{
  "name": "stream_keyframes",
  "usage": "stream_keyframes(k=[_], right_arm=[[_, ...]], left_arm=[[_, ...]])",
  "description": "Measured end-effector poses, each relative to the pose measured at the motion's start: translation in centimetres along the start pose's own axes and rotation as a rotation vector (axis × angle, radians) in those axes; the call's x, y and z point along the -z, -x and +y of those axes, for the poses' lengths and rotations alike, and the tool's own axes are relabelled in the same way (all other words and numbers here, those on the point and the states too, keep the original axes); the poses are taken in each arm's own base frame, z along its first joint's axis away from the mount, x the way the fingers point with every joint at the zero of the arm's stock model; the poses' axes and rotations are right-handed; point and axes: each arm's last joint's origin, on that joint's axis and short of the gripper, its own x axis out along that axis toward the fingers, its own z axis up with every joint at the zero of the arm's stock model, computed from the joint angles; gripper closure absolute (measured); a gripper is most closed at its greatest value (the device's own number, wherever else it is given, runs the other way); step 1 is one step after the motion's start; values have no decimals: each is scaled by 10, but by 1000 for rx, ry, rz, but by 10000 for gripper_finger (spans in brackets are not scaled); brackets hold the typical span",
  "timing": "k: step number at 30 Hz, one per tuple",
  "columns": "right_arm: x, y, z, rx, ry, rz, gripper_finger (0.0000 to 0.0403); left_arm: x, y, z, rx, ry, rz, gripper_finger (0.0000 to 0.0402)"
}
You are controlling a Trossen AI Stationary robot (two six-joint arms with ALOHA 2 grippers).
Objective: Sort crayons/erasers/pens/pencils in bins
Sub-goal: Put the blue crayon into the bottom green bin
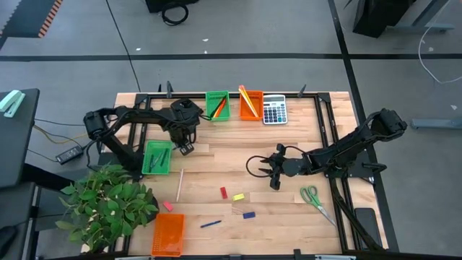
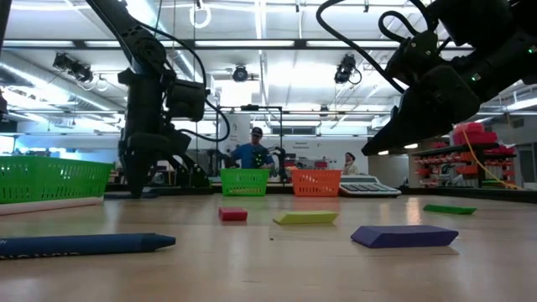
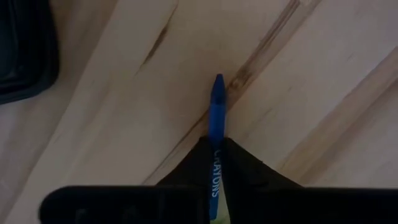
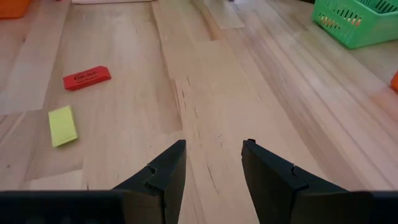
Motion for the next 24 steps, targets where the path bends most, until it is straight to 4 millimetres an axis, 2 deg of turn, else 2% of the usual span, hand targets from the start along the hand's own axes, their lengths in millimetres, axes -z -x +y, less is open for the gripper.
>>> stream_keyframes(k=[5,11,17,24], right_arm=[[0,0,0,3,1,-1,241],[0,0,0,4,2,2,241],[1,0,0,5,8,5,241],[1,0,0,3,5,8,241]], left_arm=[[0,1,-1,33,1,-3,347],[-2,6,-2,73,-2,-53,386],[-6,11,-7,178,-13,-78,390],[-6,22,-19,195,-85,-96,396]])
